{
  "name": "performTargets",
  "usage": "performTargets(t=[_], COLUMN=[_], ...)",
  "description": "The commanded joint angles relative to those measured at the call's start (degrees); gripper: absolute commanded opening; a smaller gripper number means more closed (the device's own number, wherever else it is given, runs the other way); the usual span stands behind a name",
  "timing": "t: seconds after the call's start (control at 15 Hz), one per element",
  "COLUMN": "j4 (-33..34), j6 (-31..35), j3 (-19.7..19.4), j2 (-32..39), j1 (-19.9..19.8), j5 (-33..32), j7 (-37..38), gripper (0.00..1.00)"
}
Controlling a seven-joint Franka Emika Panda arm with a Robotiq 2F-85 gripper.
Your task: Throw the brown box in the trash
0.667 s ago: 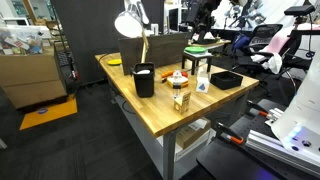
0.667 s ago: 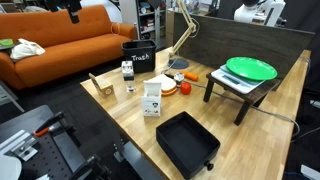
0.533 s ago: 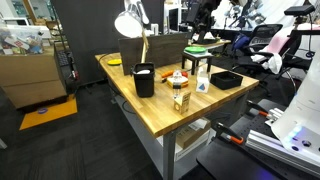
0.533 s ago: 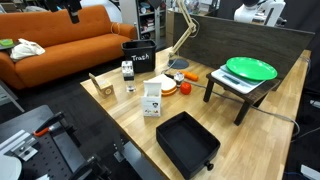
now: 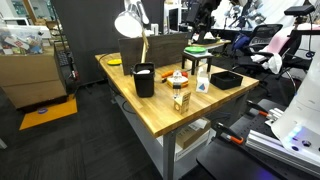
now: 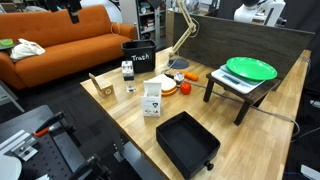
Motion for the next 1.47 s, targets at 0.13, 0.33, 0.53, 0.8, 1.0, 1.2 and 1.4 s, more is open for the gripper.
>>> performTargets(t=[0.13, 0.33, 0.53, 0.8, 1.0, 1.2, 1.4], j4=[0.15, 0.15, 0.47, 1.07, 1.95, 3.30, 2.39], j6=[-0.31, -0.31, -0.03, 0.84, 2.35, 4.71, 4.95], j3=[0.74, 0.74, 0.75, 1.72, 3.66, 5.83, 4.84], j2=[0.00, 0.00, 0.43, 1.80, 4.45, 8.28, 8.05], j1=[-0.82, -0.82, -1.41, -3.84, -6.70, -9.46, -8.51], j5=[0.49, 0.49, 0.21, -2.11, -6.63, -11.35, -10.39], j7=[-0.37, -0.37, 0.29, 3.22, 7.82, 14.61, 14.23], gripper=[1.00, 1.00, 1.00, 1.00, 1.00, 1.00, 1.00])
